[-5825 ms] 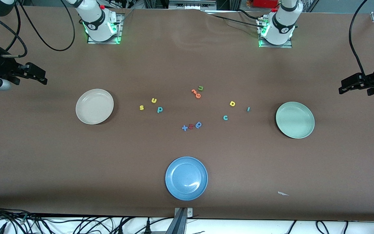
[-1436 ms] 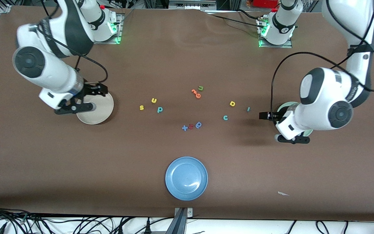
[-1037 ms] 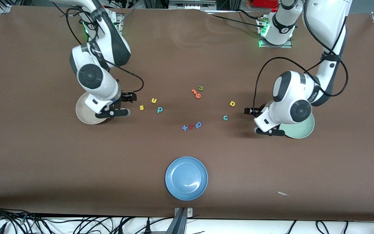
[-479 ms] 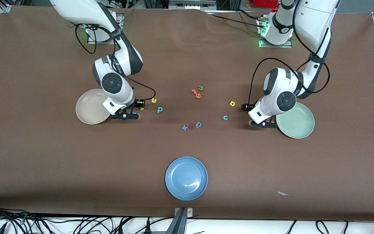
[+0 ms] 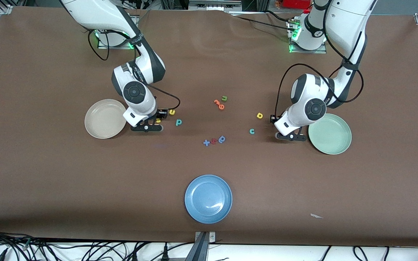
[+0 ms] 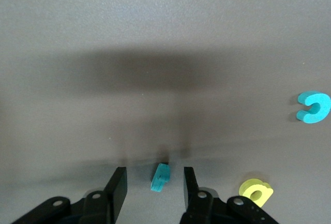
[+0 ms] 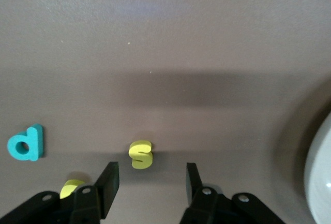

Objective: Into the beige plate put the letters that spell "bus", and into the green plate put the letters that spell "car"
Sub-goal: 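Place the yellow s in the cream plate while the left gripper grasps teal i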

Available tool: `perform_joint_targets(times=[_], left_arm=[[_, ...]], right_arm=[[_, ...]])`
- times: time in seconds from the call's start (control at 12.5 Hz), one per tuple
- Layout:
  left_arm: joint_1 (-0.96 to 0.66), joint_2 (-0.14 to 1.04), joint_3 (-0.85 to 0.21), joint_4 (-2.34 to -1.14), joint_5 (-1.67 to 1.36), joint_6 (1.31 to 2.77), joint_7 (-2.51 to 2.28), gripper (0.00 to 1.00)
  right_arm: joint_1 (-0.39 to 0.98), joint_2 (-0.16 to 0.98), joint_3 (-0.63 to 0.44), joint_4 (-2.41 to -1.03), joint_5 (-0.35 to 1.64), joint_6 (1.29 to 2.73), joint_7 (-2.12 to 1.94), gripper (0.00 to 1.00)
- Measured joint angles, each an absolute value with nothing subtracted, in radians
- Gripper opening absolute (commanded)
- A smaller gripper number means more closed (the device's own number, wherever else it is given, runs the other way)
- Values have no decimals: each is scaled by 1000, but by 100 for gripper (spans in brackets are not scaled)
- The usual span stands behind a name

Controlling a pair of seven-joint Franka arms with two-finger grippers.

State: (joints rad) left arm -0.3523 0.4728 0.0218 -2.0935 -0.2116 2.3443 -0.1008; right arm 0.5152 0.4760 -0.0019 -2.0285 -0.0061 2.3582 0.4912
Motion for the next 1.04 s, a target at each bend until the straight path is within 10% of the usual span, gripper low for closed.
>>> perform_joint_targets(times=[0.72, 1.04], left_arm=[[-360, 481, 24, -2101, -211, 2345, -113, 32], [-362, 482, 22, -2096, -211, 2355, -138, 32]], right_arm=[[528, 504, 0, -2063, -6, 2468, 491, 20], [528, 502, -3, -2059, -6, 2469, 489, 20]])
